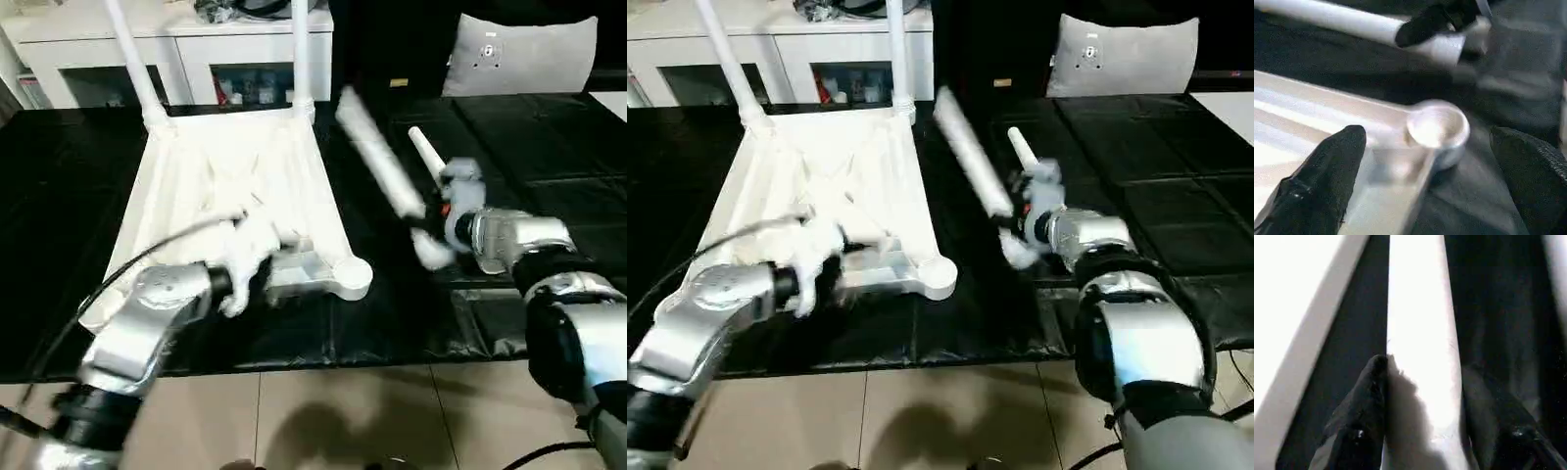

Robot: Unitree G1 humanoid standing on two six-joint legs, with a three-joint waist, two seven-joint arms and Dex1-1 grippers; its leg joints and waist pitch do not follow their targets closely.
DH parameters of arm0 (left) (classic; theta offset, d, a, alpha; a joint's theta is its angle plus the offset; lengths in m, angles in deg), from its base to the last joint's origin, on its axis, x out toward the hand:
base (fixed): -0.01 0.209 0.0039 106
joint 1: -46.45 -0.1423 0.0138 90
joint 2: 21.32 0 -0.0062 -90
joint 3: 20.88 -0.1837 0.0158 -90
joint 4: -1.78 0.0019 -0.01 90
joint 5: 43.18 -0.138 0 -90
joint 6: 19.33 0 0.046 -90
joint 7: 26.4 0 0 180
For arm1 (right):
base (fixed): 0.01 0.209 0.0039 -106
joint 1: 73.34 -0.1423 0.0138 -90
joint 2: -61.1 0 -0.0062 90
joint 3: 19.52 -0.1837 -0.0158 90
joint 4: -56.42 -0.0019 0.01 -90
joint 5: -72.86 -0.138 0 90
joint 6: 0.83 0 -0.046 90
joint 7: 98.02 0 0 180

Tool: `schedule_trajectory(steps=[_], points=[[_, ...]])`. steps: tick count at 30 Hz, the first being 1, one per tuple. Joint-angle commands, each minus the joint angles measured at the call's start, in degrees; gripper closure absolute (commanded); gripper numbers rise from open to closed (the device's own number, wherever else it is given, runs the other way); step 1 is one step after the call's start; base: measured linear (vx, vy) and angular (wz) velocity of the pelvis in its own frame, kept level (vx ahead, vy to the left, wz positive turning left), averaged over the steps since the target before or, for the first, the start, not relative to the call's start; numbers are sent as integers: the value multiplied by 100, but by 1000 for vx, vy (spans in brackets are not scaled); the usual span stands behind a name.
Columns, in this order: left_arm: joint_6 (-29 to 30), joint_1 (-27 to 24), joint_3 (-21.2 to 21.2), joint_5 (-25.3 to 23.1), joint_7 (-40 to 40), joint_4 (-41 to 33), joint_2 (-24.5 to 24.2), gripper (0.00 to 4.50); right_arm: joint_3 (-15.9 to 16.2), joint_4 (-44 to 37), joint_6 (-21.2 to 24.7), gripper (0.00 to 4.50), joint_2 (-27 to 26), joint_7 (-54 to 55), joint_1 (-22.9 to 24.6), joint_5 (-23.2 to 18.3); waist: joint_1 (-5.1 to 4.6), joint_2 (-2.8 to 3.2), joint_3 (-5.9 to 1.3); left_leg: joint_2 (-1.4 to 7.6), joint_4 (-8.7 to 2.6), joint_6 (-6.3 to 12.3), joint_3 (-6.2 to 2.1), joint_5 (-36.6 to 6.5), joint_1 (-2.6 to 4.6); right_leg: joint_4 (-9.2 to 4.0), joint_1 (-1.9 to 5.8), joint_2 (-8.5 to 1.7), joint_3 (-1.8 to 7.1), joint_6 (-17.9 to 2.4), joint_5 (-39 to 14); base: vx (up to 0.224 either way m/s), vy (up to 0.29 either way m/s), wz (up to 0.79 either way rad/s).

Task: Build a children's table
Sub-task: Pick table leg

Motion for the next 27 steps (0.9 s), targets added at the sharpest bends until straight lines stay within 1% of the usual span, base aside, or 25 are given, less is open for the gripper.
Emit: schedule_trajectory(steps=[1,2,3,4,5,6,7,8,9,10,11,12,13,14,15,16,17,18,20,21,23,24,25,26,27], points=[[52,193,337,207,-437,75,252,0,-300,-371,-140,264,-35,128,10,-310,37,-97,-432,62,-325,348,28,-710,-14,-374,398,-274,276,-1251,-1253,0,0,0],[52,193,337,207,-437,75,252,0,-300,-371,-140,264,-35,128,10,-310,46,-99,-438,65,-325,370,22,-691,-18,-372,403,-274,272,-1254,-1243,0,0,0],[-130,393,600,202,-997,261,588,0,-510,-631,-305,264,-99,-141,106,-560,49,-106,-429,66,-329,411,20,-755,-22,-386,398,-263,258,-1220,-1319,0,0,0],[-144,411,621,198,-1046,279,614,0,-526,-652,-332,264,-105,-166,115,-580,47,-109,-432,59,-323,438,32,-788,-18,-400,397,-253,258,-1185,-1332,0,0,0],[-163,544,769,211,-1341,406,783,0,-625,-802,-513,264,-147,-410,197,-736,54,-113,-431,58,-315,461,34,-817,-18,-409,397,-263,258,-1157,-1349,0,0,0],[-191,665,887,245,-1548,506,920,0,-749,-1088,-637,264,-216,-821,354,-985,69,-99,-443,62,-317,503,20,-772,-20,-405,406,-273,251,-1121,-1358,0,0,0],[-172,820,1022,320,-1749,611,1070,0,-851,-1308,-617,264,-267,-1120,485,-1200,79,-140,-439,48,-308,595,39,-736,-29,-419,419,-251,252,-1055,-1311,0,0,0],[-111,961,1158,451,-1897,677,1212,0,-920,-1597,-500,264,-333,-1469,647,-1433,102,-134,-462,67,-308,613,19,-657,-28,-392,429,-274,252,-1072,-1234,0,0,0],[9,1079,1280,626,-1971,710,1336,0,-943,-1900,-330,264,-394,-1757,810,-1644,123,-133,-462,56,-301,698,25,-524,-40,-383,442,-252,249,-1100,-1089,0,0,0],[100,1148,1357,740,-2007,723,1412,0,-944,-2080,-221,264,-431,-1908,906,-1762,143,-145,-474,80,-302,757,4,-366,-61,-353,441,-259,242,-1174,-939,0,0,0],[320,1230,1492,1112,-1880,695,1528,0,-876,-2460,-33,264,-488,-2205,1115,-1951,173,-126,-478,78,-287,788,12,-310,-41,-348,418,-257,238,-1231,-908,0,0,0],[458,1307,1584,1384,-1810,674,1631,0,-798,-2830,184,264,-536,-2452,1323,-2128,197,-129,-457,56,-281,821,38,-294,-41,-372,430,-240,250,-1223,-894,0,0,0],[589,1373,1660,1615,-1809,639,1745,0,-705,-3194,362,264,-579,-2633,1527,-2275,258,-127,-474,91,-280,870,28,-241,-23,-354,415,-249,255,-1265,-803,0,0,0],[645,1408,1696,1717,-1825,627,1808,0,-650,-3391,458,264,-600,-2727,1636,-2363,265,-140,-482,103,-289,881,8,-214,-48,-346,411,-254,234,-1267,-846,0,0,0],[696,1439,1729,1810,-1840,617,1865,0,-600,-3569,546,264,-618,-2813,1734,-2442,274,-141,-474,92,-287,870,18,-214,-40,-367,413,-244,234,-1229,-903,0,0,0],[740,1490,1765,1890,-1899,625,1943,0,-544,-3786,642,264,-638,-2908,1854,-2538,311,-121,-470,111,-287,835,21,-281,-10,-393,386,-264,246,-1214,-1011,0,0,0],[756,1533,1791,1964,-1931,637,2030,0,-457,-4050,760,264,-665,-3017,2004,-2657,343,-124,-471,117,-292,800,15,-347,-7,-406,384,-268,242,-1167,-1119,0,0,0],[816,1612,1856,2096,-2005,681,2158,0,-380,-4354,893,264,-708,-3133,2180,-2801,340,-131,-445,105,-313,731,19,-464,-19,-442,395,-263,235,-1064,-1324,0,0,0],[904,1729,1941,2287,-2097,751,2341,0,-308,-4781,1100,264,-798,-3245,2417,-3022,361,-122,-438,108,-319,666,17,-553,-3,-475,390,-277,241,-981,-1483,0,0,0],[916,1797,1962,2379,-2127,791,2431,0,-258,-5007,1216,264,-840,-3243,2536,-3093,362,-129,-435,103,-343,587,-5,-651,-11,-506,394,-286,223,-844,-1742,0,0,0],[924,1836,1975,2438,-2158,808,2482,0,-227,-5157,1284,264,-869,-3208,2615,-3114,374,-131,-443,98,-348,526,-16,-600,-10,-508,399,-289,232,-767,-1751,0,0,0],[921,1864,1963,2496,-2168,807,2532,0,-178,-5275,1291,264,-893,-3157,2685,-3078,361,-112,-430,99,-358,488,-20,-610,-20,-524,389,-284,231,-729,-1772,0,0,0],[921,1864,1963,2496,-2168,807,2532,0,-178,-5275,1291,264,-893,-3157,2685,-3078,369,-114,-437,91,-355,440,-22,-599,-18,-523,396,-291,234,-697,-1757,0,0,0],[879,1867,1951,2514,-2170,791,2572,0,-143,-5339,1281,264,-921,-3114,2724,-3055,364,-115,-438,93,-363,432,-27,-590,-21,-518,398,-289,234,-693,-1737,0,0,0],[832,1868,1942,2517,-2190,771,2619,28,-101,-5459,1285,264,-938,-3040,2790,-3040,356,-106,-434,91,-362,411,-28,-581,-24,-523,398,-286,234,-673,-1721,0,0,0]])
